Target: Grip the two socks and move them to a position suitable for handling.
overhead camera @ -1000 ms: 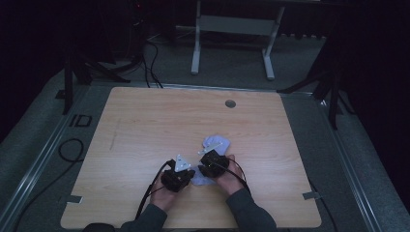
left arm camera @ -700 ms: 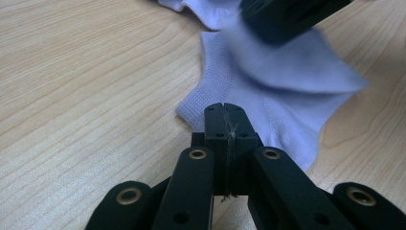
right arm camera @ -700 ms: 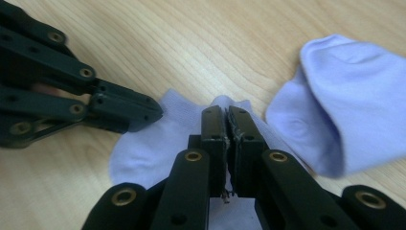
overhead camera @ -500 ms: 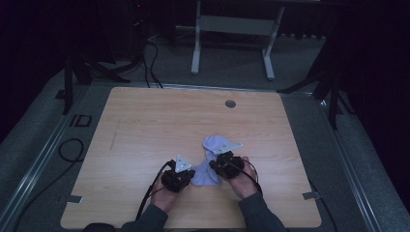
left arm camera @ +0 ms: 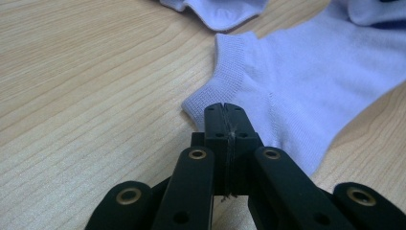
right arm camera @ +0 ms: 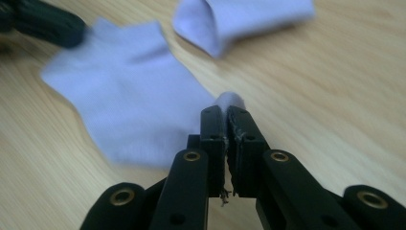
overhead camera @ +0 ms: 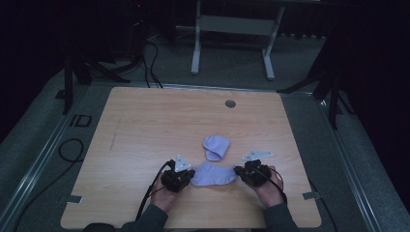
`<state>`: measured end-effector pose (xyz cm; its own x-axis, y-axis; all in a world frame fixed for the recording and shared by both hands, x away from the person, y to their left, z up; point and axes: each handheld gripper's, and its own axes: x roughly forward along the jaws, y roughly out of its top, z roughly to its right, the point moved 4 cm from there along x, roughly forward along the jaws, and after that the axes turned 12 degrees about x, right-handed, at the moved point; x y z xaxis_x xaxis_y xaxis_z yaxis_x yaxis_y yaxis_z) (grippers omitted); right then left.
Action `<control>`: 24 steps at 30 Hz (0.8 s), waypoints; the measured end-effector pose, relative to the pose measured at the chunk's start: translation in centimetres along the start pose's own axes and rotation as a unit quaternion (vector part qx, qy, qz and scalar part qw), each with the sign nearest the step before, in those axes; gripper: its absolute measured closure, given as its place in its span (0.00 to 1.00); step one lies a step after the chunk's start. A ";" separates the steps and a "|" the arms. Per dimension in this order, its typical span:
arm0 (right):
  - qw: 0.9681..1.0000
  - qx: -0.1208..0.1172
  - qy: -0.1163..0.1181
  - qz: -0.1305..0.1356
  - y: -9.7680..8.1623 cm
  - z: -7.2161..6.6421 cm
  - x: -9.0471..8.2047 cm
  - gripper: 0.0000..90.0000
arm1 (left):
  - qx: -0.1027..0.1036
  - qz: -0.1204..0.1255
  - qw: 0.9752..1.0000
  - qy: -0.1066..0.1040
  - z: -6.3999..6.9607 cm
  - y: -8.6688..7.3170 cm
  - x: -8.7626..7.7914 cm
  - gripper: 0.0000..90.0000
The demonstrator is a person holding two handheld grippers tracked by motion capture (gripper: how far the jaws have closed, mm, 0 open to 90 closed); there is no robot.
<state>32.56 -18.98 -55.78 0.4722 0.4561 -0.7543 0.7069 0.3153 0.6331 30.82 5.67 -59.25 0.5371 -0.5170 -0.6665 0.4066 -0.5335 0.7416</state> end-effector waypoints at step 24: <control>0.999 -0.025 0.006 0.033 1.5 -2.5 -0.2 0.94 | -0.004 -0.001 1.000 -0.001 0.0 0.0 0.0 1.00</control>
<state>32.19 -16.51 -54.18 0.5105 0.4874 -0.7084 0.6464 0.3258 0.6899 30.83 5.71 -59.24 0.5353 -0.5166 -0.6683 0.4137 -0.5295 0.7406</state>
